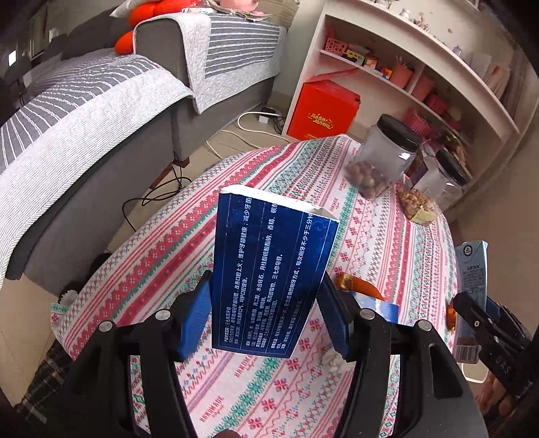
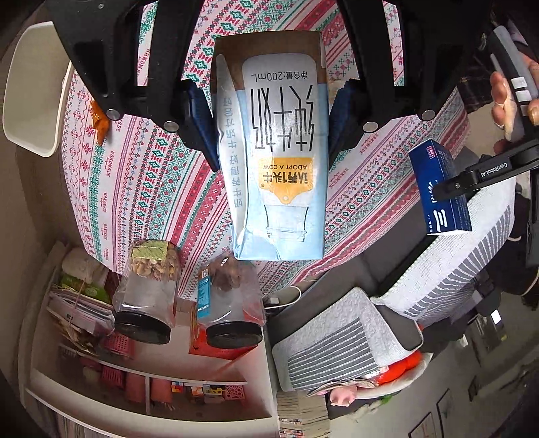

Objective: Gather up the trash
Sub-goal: 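Carry the milk carton over the bin and open the right gripper while the left carries the blue box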

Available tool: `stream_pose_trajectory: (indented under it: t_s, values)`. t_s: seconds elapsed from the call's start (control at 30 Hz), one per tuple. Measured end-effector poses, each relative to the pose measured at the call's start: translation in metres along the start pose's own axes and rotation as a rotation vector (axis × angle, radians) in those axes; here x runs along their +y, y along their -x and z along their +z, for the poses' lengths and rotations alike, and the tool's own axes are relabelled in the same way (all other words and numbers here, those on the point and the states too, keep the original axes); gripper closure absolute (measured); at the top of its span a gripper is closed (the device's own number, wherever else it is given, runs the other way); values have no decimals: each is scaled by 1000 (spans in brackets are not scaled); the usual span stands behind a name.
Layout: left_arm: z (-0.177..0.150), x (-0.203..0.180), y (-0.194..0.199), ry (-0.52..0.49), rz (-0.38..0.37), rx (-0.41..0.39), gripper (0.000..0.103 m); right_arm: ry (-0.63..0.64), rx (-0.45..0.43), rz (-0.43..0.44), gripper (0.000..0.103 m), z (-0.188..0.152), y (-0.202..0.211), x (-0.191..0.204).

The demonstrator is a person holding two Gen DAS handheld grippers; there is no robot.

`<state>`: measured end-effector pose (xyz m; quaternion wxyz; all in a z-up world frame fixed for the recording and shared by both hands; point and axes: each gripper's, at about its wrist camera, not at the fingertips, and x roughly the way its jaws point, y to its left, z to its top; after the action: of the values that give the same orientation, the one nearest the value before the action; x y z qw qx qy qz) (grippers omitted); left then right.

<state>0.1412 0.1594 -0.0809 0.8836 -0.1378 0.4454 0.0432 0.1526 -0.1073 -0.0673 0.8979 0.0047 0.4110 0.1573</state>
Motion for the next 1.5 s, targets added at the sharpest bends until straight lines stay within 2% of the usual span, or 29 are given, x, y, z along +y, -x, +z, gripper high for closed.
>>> stream_pose_trajectory:
  t_s: [0.33, 0.7, 0.97, 1.33, 1.37, 1.43, 1.5]
  values:
    - [-14, -44, 25, -53, -32, -25, 44, 8, -54, -2, 47, -13, 33, -13]
    - [-24, -109, 27, -147, -89, -20, 44, -91, -116, -69, 47, -19, 65, -70]
    - [-29, -163, 24, -226, -143, -14, 44, -213, -168, -159, 47, -23, 89, -125]
    - [-44, -257, 20, -351, -243, 6, 44, -441, -201, -342, 46, -40, 131, -215]
    - [-46, -268, 20, -366, -256, 8, 44, -464, -198, -371, 46, -43, 135, -223]
    - [-51, -286, 21, -390, -279, 14, 44, -498, -208, -412, 37, -47, 145, -236]
    - [-56, -307, 23, -417, -305, 20, 44, -542, -248, -470, 18, -51, 161, -249]
